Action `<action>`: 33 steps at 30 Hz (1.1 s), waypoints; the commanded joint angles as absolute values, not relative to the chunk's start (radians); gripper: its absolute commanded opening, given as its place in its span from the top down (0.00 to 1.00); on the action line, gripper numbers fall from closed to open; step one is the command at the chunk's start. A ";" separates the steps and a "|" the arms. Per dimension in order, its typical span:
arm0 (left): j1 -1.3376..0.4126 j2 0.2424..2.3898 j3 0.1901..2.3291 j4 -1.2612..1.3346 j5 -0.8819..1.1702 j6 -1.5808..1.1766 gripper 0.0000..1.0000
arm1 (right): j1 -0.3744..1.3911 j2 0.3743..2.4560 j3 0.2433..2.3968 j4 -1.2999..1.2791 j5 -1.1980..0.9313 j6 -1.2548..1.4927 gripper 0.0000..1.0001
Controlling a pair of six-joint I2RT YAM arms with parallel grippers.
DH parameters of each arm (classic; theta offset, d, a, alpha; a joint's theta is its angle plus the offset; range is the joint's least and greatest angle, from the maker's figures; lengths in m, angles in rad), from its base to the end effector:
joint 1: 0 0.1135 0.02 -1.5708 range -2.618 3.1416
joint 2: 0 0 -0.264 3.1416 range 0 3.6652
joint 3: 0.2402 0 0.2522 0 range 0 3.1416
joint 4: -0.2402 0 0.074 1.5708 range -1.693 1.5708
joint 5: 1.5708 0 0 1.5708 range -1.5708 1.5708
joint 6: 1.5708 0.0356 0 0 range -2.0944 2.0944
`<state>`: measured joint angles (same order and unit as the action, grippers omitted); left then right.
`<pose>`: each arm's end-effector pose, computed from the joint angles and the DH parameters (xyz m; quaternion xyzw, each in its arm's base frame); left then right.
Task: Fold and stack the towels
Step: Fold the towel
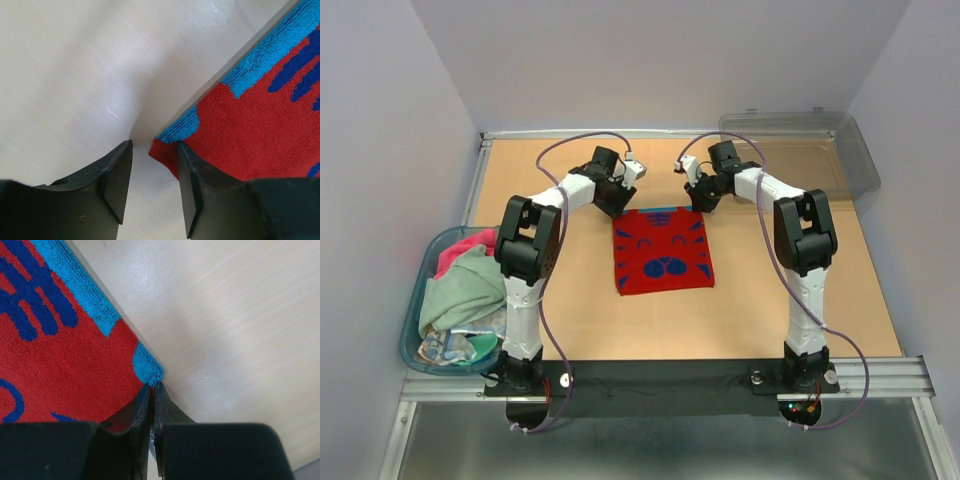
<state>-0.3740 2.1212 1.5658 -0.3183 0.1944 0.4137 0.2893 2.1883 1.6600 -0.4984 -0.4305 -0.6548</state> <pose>0.4329 -0.1773 0.1768 0.3896 0.8511 -0.0845 0.3417 0.4460 0.1482 0.1661 -0.4790 0.8120 0.1546 0.2955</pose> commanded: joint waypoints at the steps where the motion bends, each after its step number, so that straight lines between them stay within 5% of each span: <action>1: -0.379 2.163 1.598 -0.360 0.163 0.407 0.51 | 0.287 2.218 1.657 -0.535 -0.419 -0.653 0.93; 7: -0.377 2.210 1.632 -0.420 0.179 0.391 0.60 | 0.287 2.218 1.655 -0.537 -0.417 -0.657 0.94; 17: -0.377 2.195 1.651 -0.433 0.164 0.394 0.97 | 0.287 2.206 1.673 -0.537 -0.410 -0.655 0.94; 33: -0.374 1.919 1.477 -0.148 0.069 0.305 1.00 | 0.288 2.063 1.700 -0.511 -0.374 -0.624 0.99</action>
